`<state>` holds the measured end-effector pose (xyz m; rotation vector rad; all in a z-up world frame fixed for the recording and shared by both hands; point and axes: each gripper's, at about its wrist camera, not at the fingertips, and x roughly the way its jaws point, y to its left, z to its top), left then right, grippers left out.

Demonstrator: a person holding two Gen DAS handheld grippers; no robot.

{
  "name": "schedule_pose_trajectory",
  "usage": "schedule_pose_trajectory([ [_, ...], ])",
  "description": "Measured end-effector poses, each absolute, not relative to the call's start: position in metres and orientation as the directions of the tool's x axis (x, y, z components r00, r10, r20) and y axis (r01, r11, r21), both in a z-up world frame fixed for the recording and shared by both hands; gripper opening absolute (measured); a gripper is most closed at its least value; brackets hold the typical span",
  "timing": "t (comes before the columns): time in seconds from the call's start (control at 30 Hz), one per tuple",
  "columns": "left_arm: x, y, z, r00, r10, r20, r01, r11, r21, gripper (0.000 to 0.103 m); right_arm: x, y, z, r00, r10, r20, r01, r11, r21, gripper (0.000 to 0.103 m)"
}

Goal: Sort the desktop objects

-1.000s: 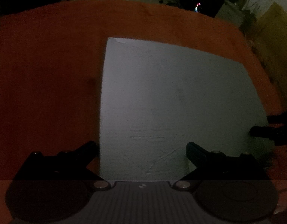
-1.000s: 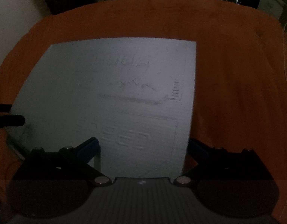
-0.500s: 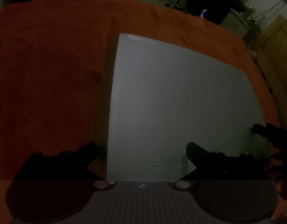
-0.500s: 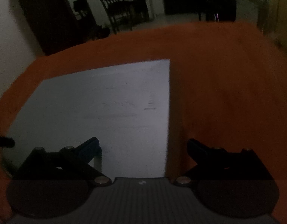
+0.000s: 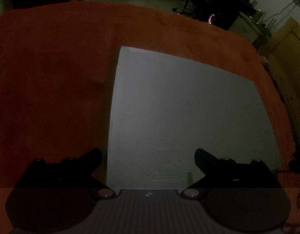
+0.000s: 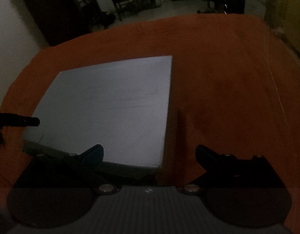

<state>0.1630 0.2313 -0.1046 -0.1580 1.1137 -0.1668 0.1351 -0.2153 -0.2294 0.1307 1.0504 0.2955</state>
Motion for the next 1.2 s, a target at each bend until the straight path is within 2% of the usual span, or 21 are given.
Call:
schedule_pose_trajectory([
  [0.1,0.159,0.232,-0.101,0.441,-0.204,-0.874,0.05,0.978,-0.203,0.102,0.143,-0.216,-0.226,0.348,0.352,-0.869,-0.163,0.935,0.314,0.097],
  [0.2,0.155,0.238,-0.098,0.433,-0.202,-0.878,0.04,0.978,-0.206,0.102,0.145,-0.218,-0.225,0.246,0.455,-0.856,-0.159,0.89,0.428,0.094],
  [0.33,0.148,0.242,-0.095,0.429,-0.189,-0.883,0.043,0.981,-0.189,0.102,0.15,-0.218,-0.23,0.168,0.429,-0.887,-0.17,0.899,0.403,0.094],
  [0.43,0.146,0.243,-0.095,0.432,-0.174,-0.885,0.043,0.984,-0.172,0.102,0.147,-0.217,-0.222,0.321,0.389,-0.863,-0.167,0.921,0.353,0.097],
  [0.5,0.148,0.244,-0.097,0.435,-0.163,-0.885,0.028,0.986,-0.167,0.102,0.147,-0.207,-0.222,0.438,0.33,-0.837,-0.223,0.941,0.254,0.1],
  [0.8,0.164,0.247,-0.124,0.406,-0.2,-0.892,0.019,0.977,-0.211,0.102,0.185,-0.189,-0.261,0.373,0.332,-0.866,-0.218,0.939,0.266,0.099],
  [0.9,0.164,0.247,-0.135,0.381,-0.264,-0.886,0.023,0.961,-0.276,0.102,0.187,-0.191,-0.261,0.373,0.344,-0.862,-0.205,0.936,0.284,0.094],
  [1.03,0.161,0.242,-0.133,0.384,-0.273,-0.882,0.057,0.961,-0.272,0.095,0.185,-0.193,-0.258,0.363,0.357,-0.861,-0.205,0.931,0.3,0.079],
  [1.13,0.155,0.244,-0.129,0.391,-0.275,-0.879,0.083,0.961,-0.264,0.085,0.186,-0.204,-0.257,0.361,0.371,-0.856,-0.178,0.928,0.327,0.066],
  [1.2,0.15,0.248,-0.125,0.388,-0.284,-0.877,0.091,0.959,-0.27,0.076,0.182,-0.201,-0.26,0.365,0.378,-0.851,-0.191,0.925,0.329,0.061],
])
